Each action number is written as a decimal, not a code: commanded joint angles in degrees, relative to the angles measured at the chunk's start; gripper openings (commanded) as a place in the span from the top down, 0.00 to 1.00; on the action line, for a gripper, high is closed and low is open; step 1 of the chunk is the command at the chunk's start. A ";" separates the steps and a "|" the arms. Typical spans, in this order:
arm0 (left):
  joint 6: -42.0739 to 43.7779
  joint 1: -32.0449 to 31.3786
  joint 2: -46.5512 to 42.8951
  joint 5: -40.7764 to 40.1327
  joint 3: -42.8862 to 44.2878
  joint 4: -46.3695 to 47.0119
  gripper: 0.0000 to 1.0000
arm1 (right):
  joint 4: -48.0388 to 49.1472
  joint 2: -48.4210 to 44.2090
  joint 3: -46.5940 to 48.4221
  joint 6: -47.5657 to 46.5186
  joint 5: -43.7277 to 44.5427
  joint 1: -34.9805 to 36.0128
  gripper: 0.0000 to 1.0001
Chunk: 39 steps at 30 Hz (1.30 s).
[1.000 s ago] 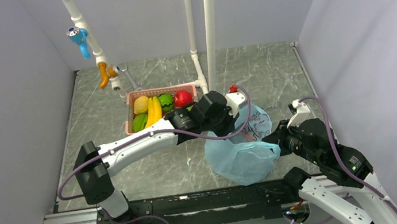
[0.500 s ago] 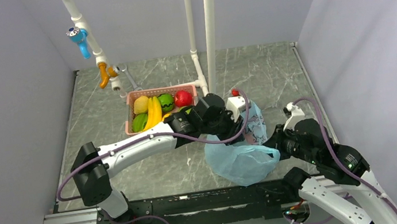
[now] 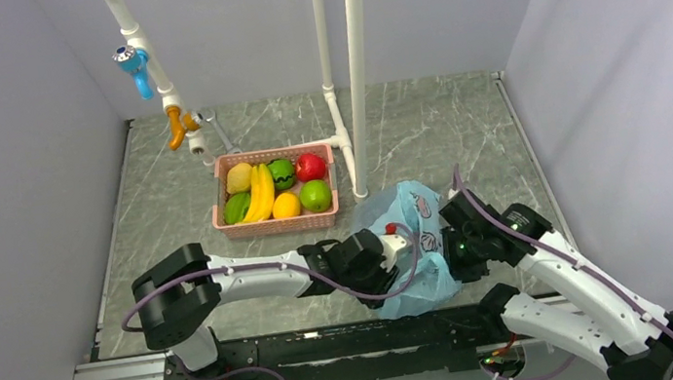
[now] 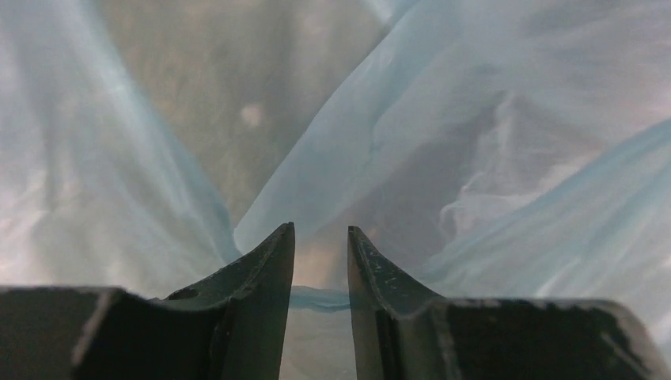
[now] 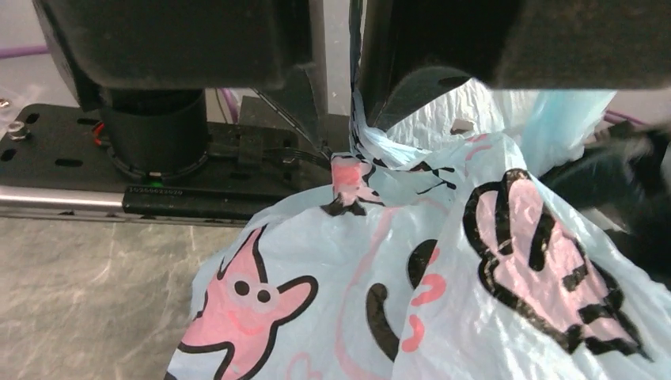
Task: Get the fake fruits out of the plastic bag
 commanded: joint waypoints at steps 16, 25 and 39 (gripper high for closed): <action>-2.07 0.38 -7.94 -12.73 -0.23 5.65 0.44 | 14.36 -0.83 25.22 -13.97 3.63 0.22 0.03; 0.14 2.29 -12.62 -19.75 0.69 2.03 0.33 | 19.65 -8.15 3.63 -4.99 -18.22 0.18 0.66; 0.39 11.36 -16.58 -14.45 8.27 -3.51 0.28 | 28.25 -0.94 -19.02 5.77 -18.94 0.30 0.72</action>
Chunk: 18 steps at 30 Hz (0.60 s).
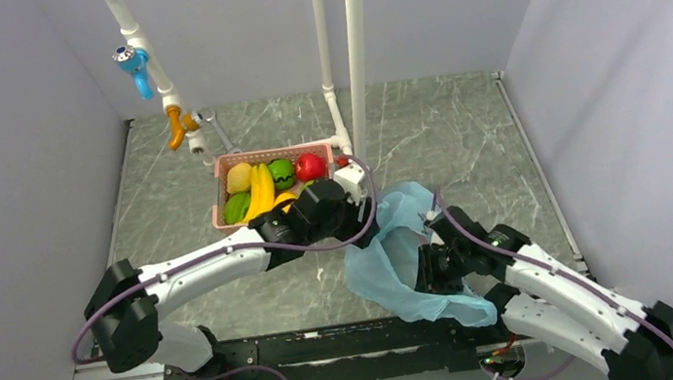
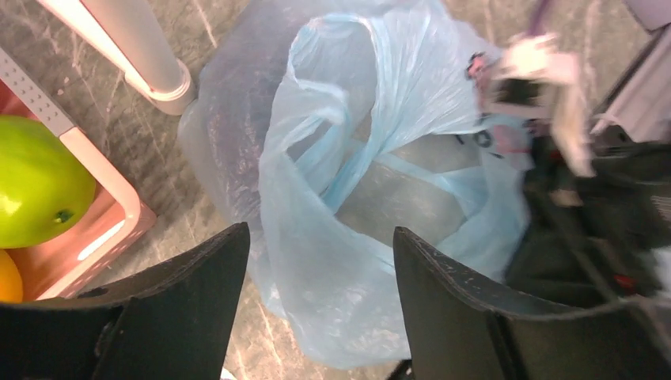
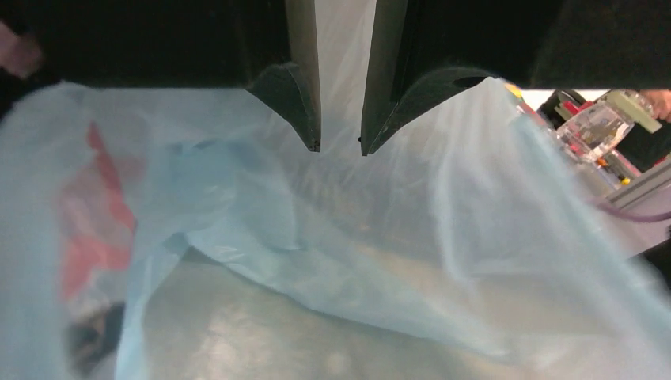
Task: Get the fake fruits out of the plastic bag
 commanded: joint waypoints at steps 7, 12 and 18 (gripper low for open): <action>1.92 -0.62 2.68 7.88 11.01 -5.51 0.19 | 14.43 -1.91 -6.50 4.34 6.76 0.24 0.71; 3.56 -2.45 8.00 0.01 14.73 -9.69 0.13 | 11.76 -9.82 -2.79 3.05 8.55 0.28 0.56; 3.82 -2.54 2.08 -3.01 11.29 -6.87 0.15 | 13.34 -12.65 0.88 2.50 12.88 0.31 0.50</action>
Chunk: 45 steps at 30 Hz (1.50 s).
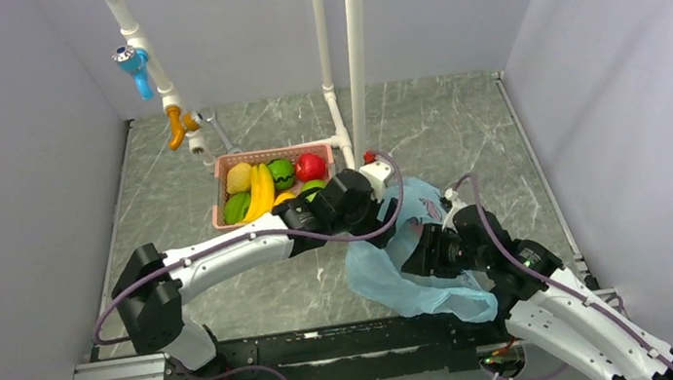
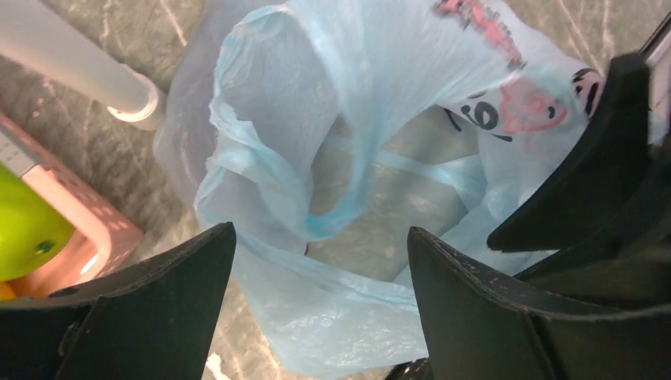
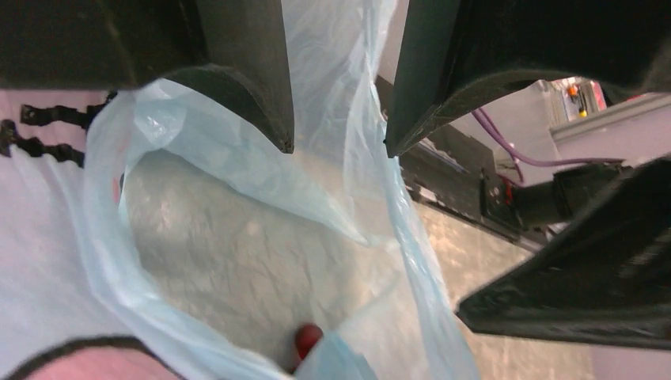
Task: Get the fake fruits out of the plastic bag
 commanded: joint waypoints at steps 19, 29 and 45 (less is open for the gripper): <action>5.02 4.56 7.70 2.26 7.28 0.34 0.18 | 2.98 3.18 9.96 -3.92 21.17 0.13 0.42; 9.31 8.10 4.55 3.80 13.87 -2.48 1.00 | -6.76 4.13 17.53 -3.63 31.33 0.10 0.39; -3.87 10.10 -12.93 11.33 -12.82 27.01 1.00 | -13.68 9.11 21.92 1.64 45.89 -0.14 0.01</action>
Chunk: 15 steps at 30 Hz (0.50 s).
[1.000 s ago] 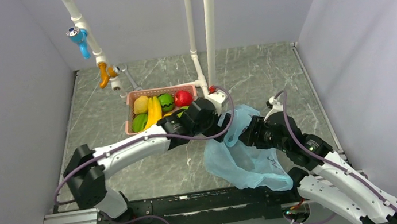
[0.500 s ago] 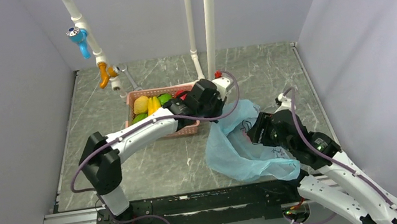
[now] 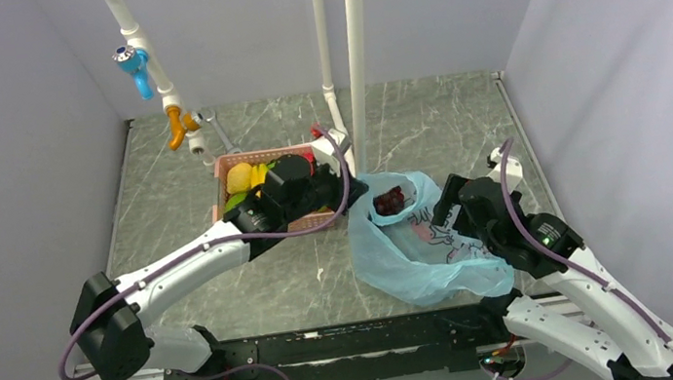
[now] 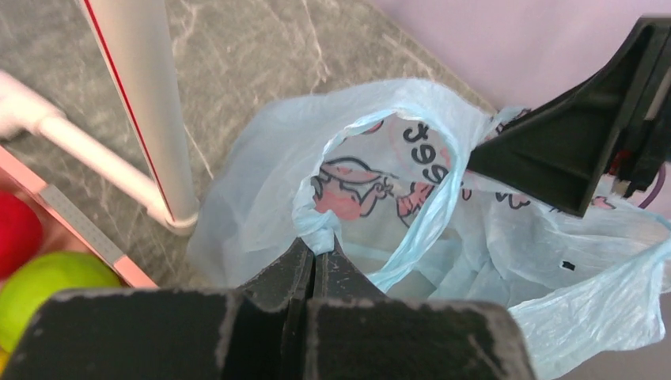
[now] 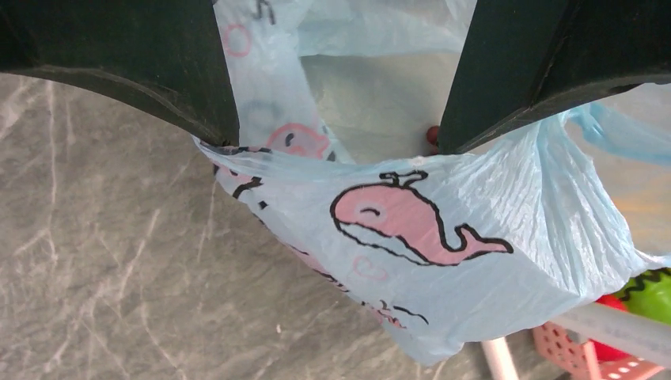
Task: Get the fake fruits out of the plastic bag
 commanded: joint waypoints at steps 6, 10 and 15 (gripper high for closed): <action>-3.20 0.05 0.73 -0.43 -4.02 4.95 1.00 | -2.57 0.92 4.49 -3.07 7.47 -0.08 0.01; -2.54 0.09 -0.28 -1.52 -3.28 2.03 1.00 | -2.05 -1.06 5.55 -5.23 4.74 -0.07 0.01; -0.65 0.09 -1.75 1.49 1.69 -7.68 0.53 | -2.13 -3.27 5.17 -4.31 -0.27 -0.03 0.01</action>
